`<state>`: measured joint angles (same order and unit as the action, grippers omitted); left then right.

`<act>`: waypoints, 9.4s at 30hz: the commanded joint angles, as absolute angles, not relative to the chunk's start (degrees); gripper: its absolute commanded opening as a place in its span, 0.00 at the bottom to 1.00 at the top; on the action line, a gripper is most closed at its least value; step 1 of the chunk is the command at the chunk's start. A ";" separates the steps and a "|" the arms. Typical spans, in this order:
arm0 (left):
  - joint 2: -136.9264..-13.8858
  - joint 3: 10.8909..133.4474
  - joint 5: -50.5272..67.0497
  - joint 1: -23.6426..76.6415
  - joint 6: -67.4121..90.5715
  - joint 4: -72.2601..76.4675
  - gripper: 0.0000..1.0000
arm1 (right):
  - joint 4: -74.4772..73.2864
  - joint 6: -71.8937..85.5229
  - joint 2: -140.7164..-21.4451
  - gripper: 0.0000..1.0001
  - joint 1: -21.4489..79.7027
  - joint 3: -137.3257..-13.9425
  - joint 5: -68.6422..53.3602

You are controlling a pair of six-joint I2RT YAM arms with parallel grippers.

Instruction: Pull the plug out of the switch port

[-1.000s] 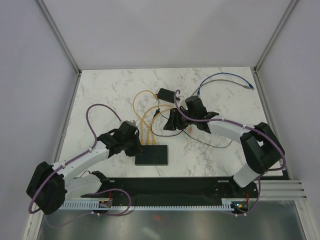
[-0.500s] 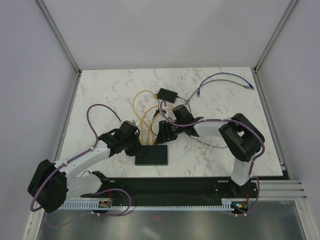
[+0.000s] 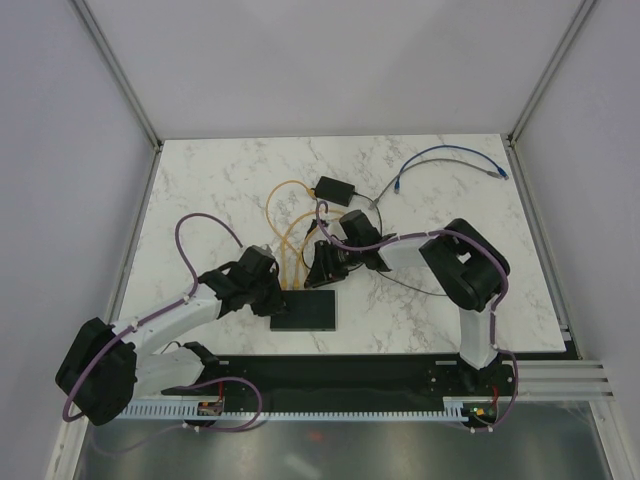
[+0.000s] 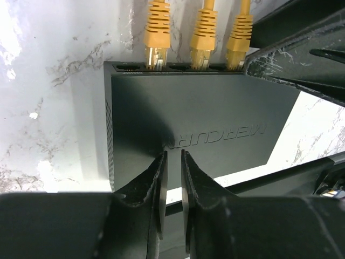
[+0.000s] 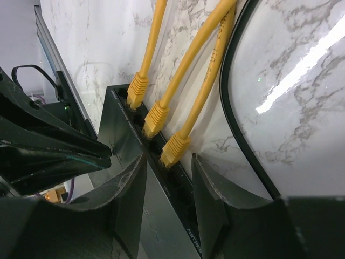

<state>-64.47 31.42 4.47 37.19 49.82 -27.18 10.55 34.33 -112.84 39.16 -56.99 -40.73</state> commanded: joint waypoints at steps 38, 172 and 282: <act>-63.81 29.53 6.85 37.00 50.45 -23.47 0.23 | 24.70 42.98 -118.04 0.24 37.62 -53.88 -45.97; -58.54 24.43 11.16 37.00 48.16 -18.54 0.22 | 20.96 53.45 -92.38 0.23 -19.78 -44.38 -35.60; -62.85 27.51 6.33 37.00 49.92 -22.94 0.23 | 19.27 42.29 -111.18 0.00 45.18 -56.31 -16.36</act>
